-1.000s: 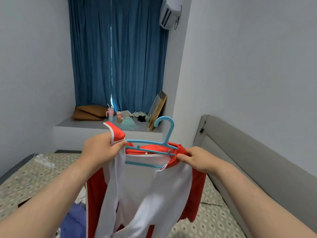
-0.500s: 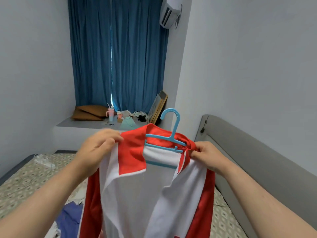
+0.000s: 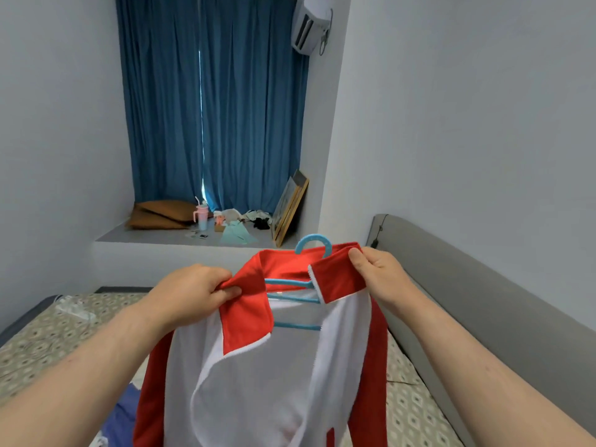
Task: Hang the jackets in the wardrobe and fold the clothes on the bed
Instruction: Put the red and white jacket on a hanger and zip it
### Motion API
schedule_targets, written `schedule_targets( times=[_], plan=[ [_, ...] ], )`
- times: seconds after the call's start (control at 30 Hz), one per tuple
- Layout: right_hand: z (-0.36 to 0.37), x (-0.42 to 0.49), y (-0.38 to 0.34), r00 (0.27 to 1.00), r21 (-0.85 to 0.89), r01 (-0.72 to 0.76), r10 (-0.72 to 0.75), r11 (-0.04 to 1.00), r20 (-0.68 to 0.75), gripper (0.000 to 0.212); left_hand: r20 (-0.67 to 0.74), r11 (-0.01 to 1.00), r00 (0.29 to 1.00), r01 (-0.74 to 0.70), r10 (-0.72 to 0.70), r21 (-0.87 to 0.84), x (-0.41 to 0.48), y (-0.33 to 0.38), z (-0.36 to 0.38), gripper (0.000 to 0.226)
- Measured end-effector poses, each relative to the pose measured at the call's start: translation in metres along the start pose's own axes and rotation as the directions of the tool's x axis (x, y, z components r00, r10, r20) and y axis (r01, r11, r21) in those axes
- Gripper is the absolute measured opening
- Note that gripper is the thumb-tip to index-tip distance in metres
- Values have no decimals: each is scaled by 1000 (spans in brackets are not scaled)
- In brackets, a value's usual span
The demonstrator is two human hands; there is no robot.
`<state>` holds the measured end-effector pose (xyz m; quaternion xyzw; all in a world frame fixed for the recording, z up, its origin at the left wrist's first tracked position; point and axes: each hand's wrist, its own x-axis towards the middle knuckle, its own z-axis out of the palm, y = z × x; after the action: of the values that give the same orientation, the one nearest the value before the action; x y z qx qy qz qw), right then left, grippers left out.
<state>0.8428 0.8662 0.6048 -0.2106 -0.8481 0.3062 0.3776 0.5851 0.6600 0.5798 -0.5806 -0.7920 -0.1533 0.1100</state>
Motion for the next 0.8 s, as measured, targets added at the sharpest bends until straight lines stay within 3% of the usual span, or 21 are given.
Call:
schedule_targets(
  times=[0.03,0.1,0.2,0.3,0.37,0.43,0.5,0.53,0.6,0.7,0.8],
  plan=[
    [1,-2,-4,999,11,19,-19,1000,47,42,-34,999,999,5,-6,-49,0,0,-1,32],
    [5,-5,-3,978,-41,6,2,999,210,24,-90,991,996,1,-13,-135,-1,-1,-3,33],
    [7,-8,11,923,-251,-8,104,968,370,4,-122,981,993,-12,-12,-192,-4,-2,-5,32],
    [13,-8,21,951,-348,-22,127,937,282,29,-86,953,996,-4,-23,-304,-3,1,-7,32],
    [12,-7,23,968,-354,-11,99,935,230,26,11,826,998,63,-68,-559,-6,-4,-15,49],
    [7,-6,24,977,-327,-19,87,945,193,24,194,570,972,233,-129,-788,-13,-14,-21,75],
    [0,-3,24,983,-309,-27,82,951,166,23,388,398,898,440,-208,-805,-21,-26,-14,77],
    [-2,-1,23,984,-303,-31,82,952,156,23,421,366,871,490,-254,-792,-23,-31,-8,75],
    [-5,2,22,985,-300,-35,84,953,152,26,393,395,869,488,-300,-778,-22,-33,1,70],
    [-13,4,16,970,-395,4,91,919,223,29,256,596,922,385,-291,-705,-19,-33,-6,65],
    [-20,6,10,933,-567,114,108,816,343,26,151,750,959,281,-238,-599,-14,-45,-19,64]
  ],
)
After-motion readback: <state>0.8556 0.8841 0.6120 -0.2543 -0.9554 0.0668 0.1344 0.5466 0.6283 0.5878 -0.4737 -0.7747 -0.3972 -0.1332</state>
